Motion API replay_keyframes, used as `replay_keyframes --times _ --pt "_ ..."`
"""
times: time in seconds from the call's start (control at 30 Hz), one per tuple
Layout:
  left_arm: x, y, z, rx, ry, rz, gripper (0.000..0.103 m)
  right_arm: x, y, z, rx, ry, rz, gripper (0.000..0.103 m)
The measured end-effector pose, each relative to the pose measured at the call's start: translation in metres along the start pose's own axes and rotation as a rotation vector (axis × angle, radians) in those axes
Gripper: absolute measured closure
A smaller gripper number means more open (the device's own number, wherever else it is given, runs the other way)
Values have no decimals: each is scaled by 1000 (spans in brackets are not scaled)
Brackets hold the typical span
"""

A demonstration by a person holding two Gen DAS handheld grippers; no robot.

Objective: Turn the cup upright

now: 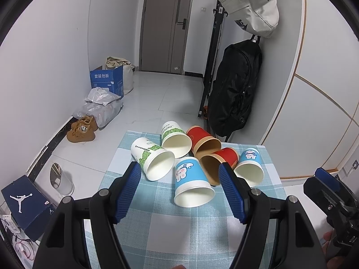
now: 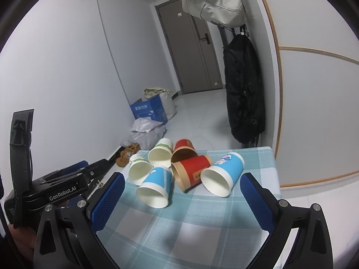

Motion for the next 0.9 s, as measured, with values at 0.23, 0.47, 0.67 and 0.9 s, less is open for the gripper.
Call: replay_keyframes --times 0.23,0.47,0.67,0.9 --pt "1 1 1 6 -1 3 35 0 -1 1 -6 -1 1 0" --pt "1 0 1 6 2 5 35 -1 0 2 -5 2 1 0" --pt "1 2 0 19 16 21 35 0 1 2 -1 4 3 0" --pt "2 2 -1 20 11 25 35 1 0 1 4 8 4 0"
Point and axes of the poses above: each gripper's, at about its wrist camera, not at the fingertips, and z roughly against the way its jaws point, x to its left, y to its underside, the point moved 7 cm from there along -z, roughly the way its jaws point, and after that the axes turned 6 degrees about -x, right-handed, at the moved point
